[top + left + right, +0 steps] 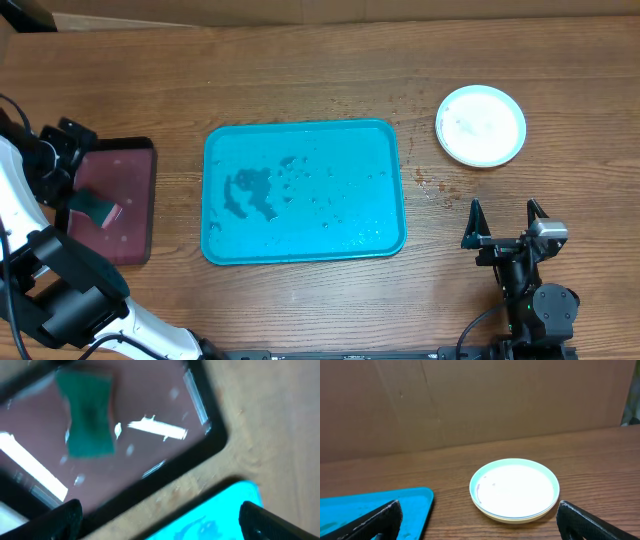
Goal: Clean dirty plates on tray and stack at the side
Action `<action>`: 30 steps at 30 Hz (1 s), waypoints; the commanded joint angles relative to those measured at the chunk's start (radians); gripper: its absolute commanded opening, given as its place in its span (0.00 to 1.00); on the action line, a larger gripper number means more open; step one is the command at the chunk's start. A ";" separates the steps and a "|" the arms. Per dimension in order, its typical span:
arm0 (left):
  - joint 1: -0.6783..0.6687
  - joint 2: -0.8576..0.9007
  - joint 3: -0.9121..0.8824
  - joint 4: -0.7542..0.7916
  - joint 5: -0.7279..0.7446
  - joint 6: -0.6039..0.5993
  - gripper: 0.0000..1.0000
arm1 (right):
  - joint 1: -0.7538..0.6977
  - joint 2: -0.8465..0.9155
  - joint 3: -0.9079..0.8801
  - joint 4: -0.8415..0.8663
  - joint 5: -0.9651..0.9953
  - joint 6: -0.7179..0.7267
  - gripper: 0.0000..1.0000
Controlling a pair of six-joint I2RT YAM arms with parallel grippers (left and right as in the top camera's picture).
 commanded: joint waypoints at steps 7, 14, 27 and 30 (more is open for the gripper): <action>-0.053 -0.149 -0.125 -0.066 -0.110 0.031 1.00 | 0.005 -0.008 -0.010 0.006 0.009 -0.004 1.00; -0.154 -0.451 -0.512 0.251 -0.152 0.087 1.00 | 0.005 -0.008 -0.010 0.005 0.009 -0.004 1.00; -0.483 -0.973 -1.174 0.923 -0.153 0.296 1.00 | 0.005 -0.008 -0.010 0.006 0.009 -0.004 1.00; -0.512 -1.087 -1.303 1.065 -0.151 0.270 1.00 | 0.005 -0.008 -0.010 0.006 0.009 -0.004 1.00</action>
